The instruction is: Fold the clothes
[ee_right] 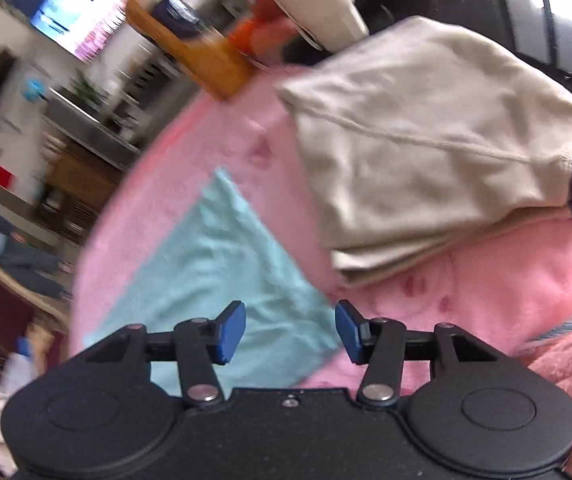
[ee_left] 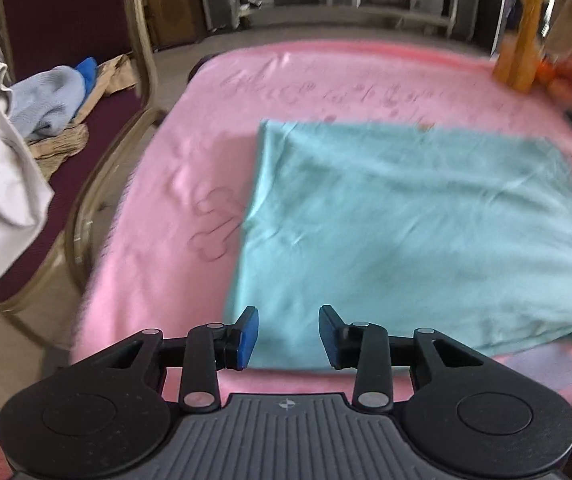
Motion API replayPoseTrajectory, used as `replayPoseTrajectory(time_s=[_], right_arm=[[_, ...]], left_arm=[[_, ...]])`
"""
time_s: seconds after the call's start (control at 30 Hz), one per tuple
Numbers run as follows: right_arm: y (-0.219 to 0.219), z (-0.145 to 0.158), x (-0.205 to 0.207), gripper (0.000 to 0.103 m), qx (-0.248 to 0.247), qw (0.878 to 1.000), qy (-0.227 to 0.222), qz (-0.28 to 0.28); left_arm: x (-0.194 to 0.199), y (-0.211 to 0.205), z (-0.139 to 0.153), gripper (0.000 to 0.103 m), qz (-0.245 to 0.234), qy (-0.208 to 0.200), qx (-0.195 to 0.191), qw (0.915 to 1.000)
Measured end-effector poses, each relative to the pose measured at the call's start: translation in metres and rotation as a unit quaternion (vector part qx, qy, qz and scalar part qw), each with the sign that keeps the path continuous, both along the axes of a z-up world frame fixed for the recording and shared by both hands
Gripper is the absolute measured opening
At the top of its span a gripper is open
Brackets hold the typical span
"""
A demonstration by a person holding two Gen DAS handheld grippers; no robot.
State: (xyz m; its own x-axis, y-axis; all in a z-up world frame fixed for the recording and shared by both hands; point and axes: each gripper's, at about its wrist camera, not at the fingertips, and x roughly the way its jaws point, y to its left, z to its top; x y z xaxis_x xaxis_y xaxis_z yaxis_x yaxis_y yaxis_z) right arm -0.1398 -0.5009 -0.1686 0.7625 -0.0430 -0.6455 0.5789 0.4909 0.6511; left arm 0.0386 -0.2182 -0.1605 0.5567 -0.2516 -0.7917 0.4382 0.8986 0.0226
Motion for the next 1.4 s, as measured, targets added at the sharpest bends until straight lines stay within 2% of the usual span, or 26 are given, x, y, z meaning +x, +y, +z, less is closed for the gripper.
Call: replayPoseTrajectory(time_s=[0.1,0.2,0.27,0.4,0.57,0.67,0.73,0.77,0.83,0.97,1.0,1.2,1.3,1.4], right_arm=[[0.008,0.000,0.003,0.049,0.026,0.998,-0.032,0.040],[0.018,-0.012,0.017,0.049,0.094,0.991,-0.036,0.093],[0.026,-0.022,0.024,0.049,0.127,0.986,-0.022,0.109],[0.032,-0.030,0.030,0.049,0.150,0.983,0.013,0.108],[0.042,-0.032,0.033,0.054,0.144,0.987,0.031,0.059],[0.055,-0.032,0.040,0.055,0.118,0.992,0.040,0.025],[0.065,-0.031,0.044,0.065,0.102,0.994,0.038,0.004],[0.068,-0.031,0.044,0.065,0.102,0.994,0.031,-0.003],[0.070,-0.039,0.042,0.065,0.137,0.990,0.008,0.000],[0.068,-0.063,0.041,0.063,0.230,0.972,-0.050,-0.012],[0.066,-0.067,0.041,0.059,0.241,0.968,-0.062,-0.018],[0.047,-0.067,0.026,0.058,0.203,0.969,-0.093,-0.102],[0.037,-0.072,0.019,0.058,0.202,0.963,-0.098,-0.149],[0.029,-0.075,0.018,0.058,0.204,0.958,-0.113,-0.169]], left_arm=[[-0.002,-0.011,0.000,0.037,-0.016,-0.003,-0.021,0.9997],[-0.005,-0.025,-0.005,0.038,-0.030,-0.001,-0.022,0.9993],[-0.006,-0.032,-0.011,0.038,-0.036,0.004,-0.013,0.9993],[-0.006,-0.038,-0.020,0.038,-0.039,0.013,0.001,0.9992],[-0.003,-0.037,-0.023,0.038,-0.029,0.021,-0.001,0.9994],[0.000,-0.035,-0.024,0.039,-0.022,0.030,-0.006,0.9993],[0.001,-0.034,-0.024,0.039,-0.019,0.033,-0.008,0.9992],[0.001,-0.034,-0.024,0.039,-0.018,0.033,-0.009,0.9992],[0.001,-0.034,-0.024,0.039,-0.016,0.033,-0.009,0.9993],[0.002,-0.033,-0.025,0.041,-0.011,0.034,-0.004,0.9993],[0.002,-0.033,-0.026,0.041,-0.009,0.035,-0.003,0.9994],[0.007,-0.030,-0.029,0.042,0.001,0.044,-0.001,0.9990],[0.006,-0.031,-0.030,0.042,0.002,0.045,0.005,0.9990],[0.005,-0.033,-0.030,0.043,-0.001,0.041,0.010,0.9991]])
